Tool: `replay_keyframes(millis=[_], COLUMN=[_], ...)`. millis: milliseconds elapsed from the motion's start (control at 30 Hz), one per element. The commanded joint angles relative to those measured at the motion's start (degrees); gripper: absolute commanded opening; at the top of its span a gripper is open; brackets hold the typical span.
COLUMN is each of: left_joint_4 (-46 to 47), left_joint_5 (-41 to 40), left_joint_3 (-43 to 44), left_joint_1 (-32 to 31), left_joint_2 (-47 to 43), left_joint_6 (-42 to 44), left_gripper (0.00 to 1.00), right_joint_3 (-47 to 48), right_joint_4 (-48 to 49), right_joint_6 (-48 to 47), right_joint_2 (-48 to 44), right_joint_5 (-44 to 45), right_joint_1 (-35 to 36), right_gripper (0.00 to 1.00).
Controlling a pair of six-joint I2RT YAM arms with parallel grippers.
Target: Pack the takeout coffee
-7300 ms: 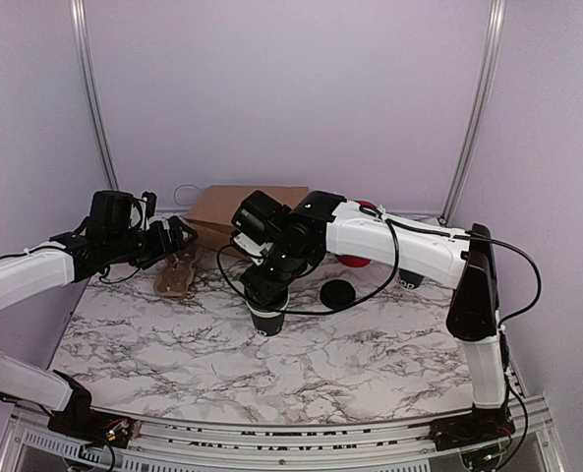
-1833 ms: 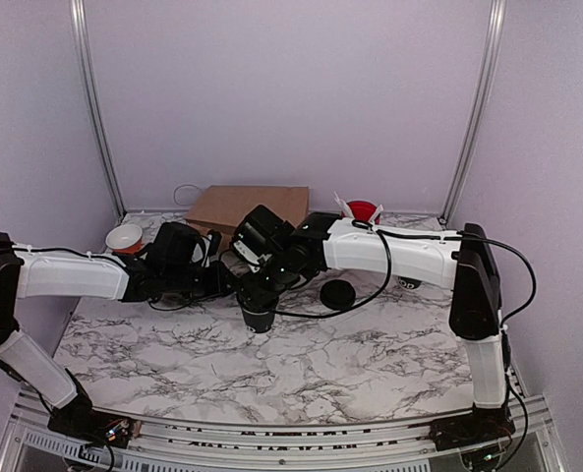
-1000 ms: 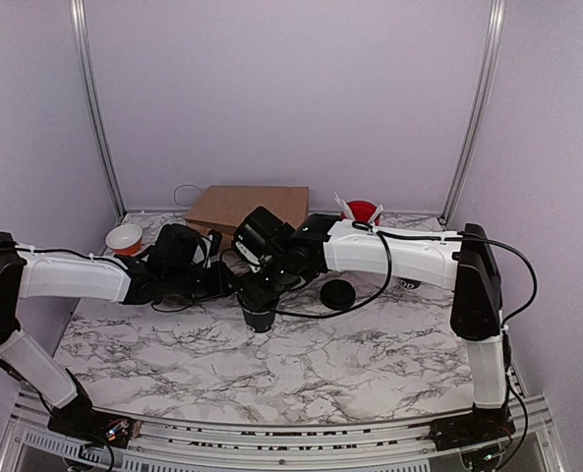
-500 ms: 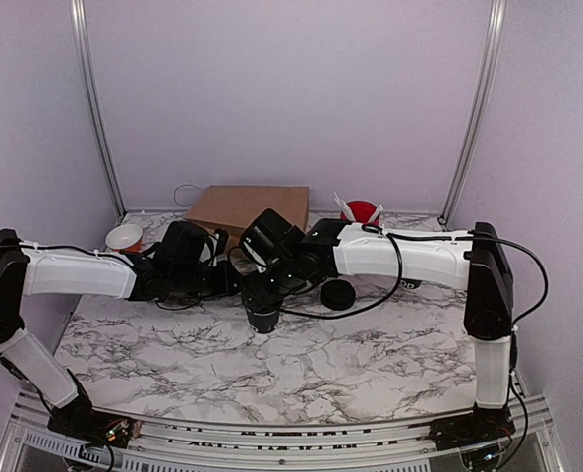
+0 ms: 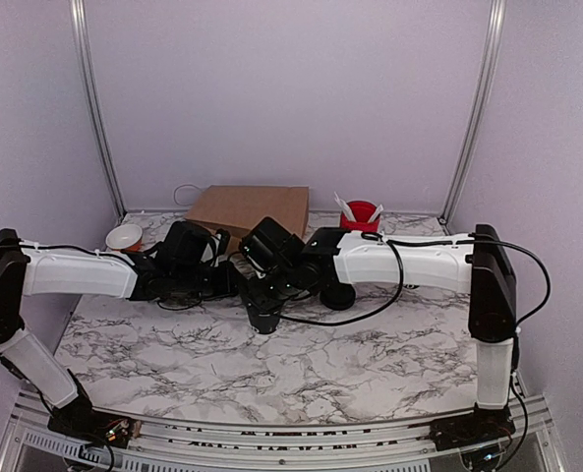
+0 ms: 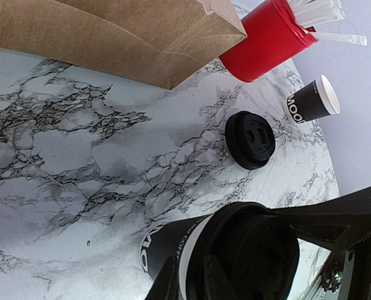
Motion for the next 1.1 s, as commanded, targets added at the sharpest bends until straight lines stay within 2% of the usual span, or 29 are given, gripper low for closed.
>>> replay_keyframes(millis=[0,267,433,733,1067], left_joint_4=[-15.25,-15.25,-15.45,-17.89,-19.99], left_joint_5=[1.43,1.19,1.26,1.33,1.17], left_joint_3=[-3.03,-3.38,-2.88,1.51,7.51], left_joint_1=[-1.95,-1.95,-1.95,-1.95,-2.13], left_joint_2=[4.99,5.33,5.03,3.12,2.78], left_joint_6=[0.96,1.1,1.49,3.01,4.48], left_gripper=[0.14,0.13,0.13,0.14,0.16], right_joint_3=[-3.82,-6.23,-6.65,-3.07,-1.89], right_joint_4=[-9.93,-11.79,-10.67,-6.6,-2.02], right_joint_6=[1.22,2.57,3.18,5.1,7.28], right_joint_2=[5.08,5.94,5.34,1.01,-1.7], right_joint_5=[2.83,6.43,4.55,1.43,1.98], right_joint_1=[1.14,2.11,2.21,1.17,0.38], right_gripper=[0.82,0.82,0.82,0.83,0.85])
